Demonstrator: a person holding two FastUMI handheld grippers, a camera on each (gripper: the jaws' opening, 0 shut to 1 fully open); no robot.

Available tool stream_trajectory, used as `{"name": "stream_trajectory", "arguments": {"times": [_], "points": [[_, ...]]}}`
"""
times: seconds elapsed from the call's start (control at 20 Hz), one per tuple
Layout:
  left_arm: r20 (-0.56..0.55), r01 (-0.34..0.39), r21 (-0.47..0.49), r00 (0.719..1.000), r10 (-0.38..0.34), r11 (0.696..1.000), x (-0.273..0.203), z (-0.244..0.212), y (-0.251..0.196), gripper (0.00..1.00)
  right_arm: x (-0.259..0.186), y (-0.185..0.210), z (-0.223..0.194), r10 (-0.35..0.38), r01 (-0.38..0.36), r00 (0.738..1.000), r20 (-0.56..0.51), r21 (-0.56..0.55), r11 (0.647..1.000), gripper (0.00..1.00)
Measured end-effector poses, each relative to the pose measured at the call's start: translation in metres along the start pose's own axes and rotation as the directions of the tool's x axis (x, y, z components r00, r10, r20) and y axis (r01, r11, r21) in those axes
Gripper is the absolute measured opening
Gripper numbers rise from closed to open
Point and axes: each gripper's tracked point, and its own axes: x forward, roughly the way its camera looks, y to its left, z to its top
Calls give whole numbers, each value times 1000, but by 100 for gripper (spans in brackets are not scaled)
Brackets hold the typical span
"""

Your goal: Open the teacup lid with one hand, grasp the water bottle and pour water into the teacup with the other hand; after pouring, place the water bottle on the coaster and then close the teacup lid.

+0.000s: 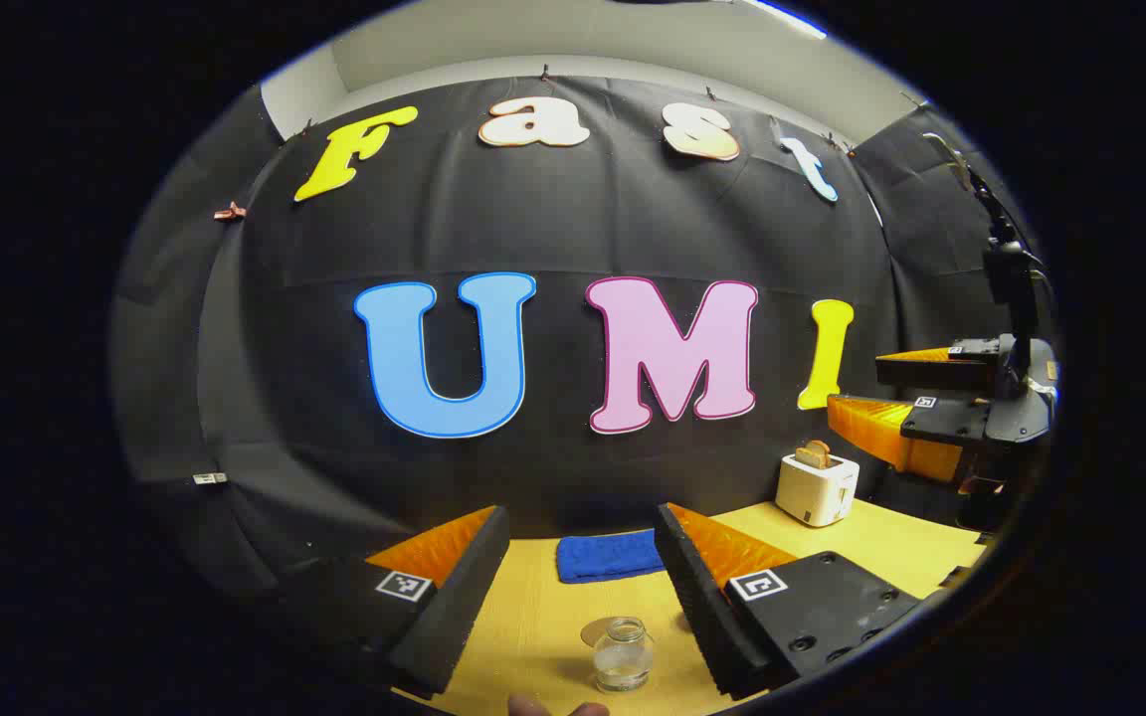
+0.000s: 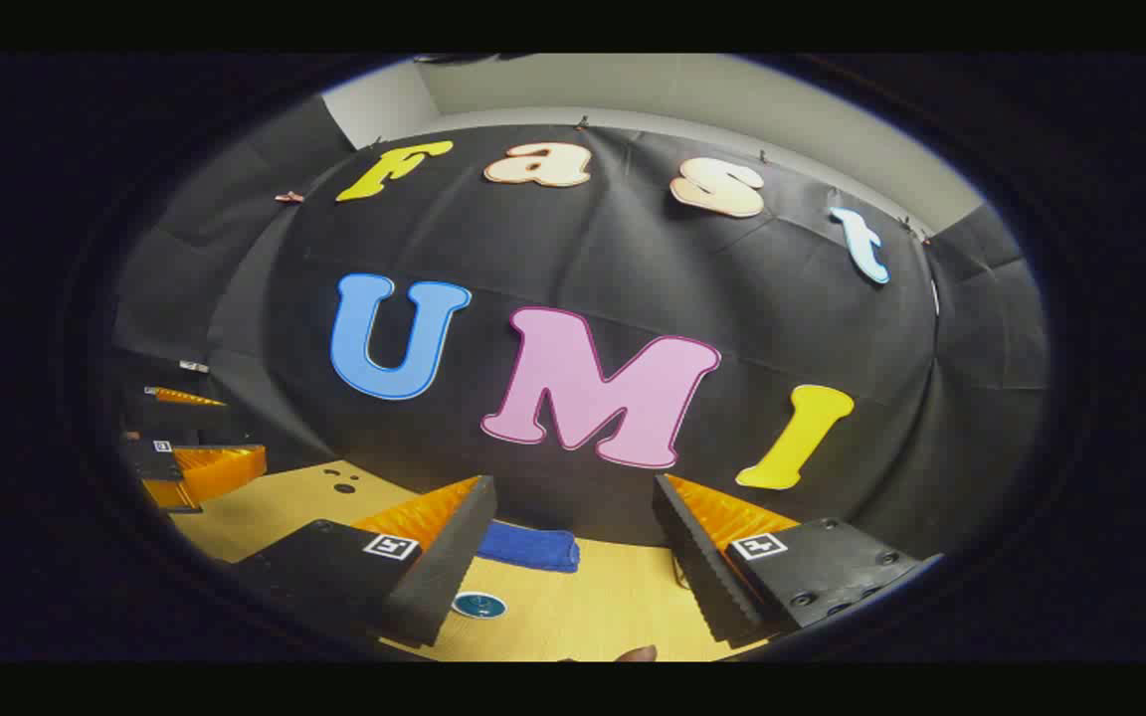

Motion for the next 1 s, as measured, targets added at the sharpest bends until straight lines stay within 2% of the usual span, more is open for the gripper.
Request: {"name": "stream_trajectory", "arguments": {"times": [0.85,1.0], "points": [[3,4,27,1000,-4,1000,1,6,-1,93,2,2,-5,12,-12,1000,0,22,1000,98],[1,10,28,1000,-10,1000,0,8,-3,93,4,8,-14,33,-33,999,-6,26,999,98]]}}
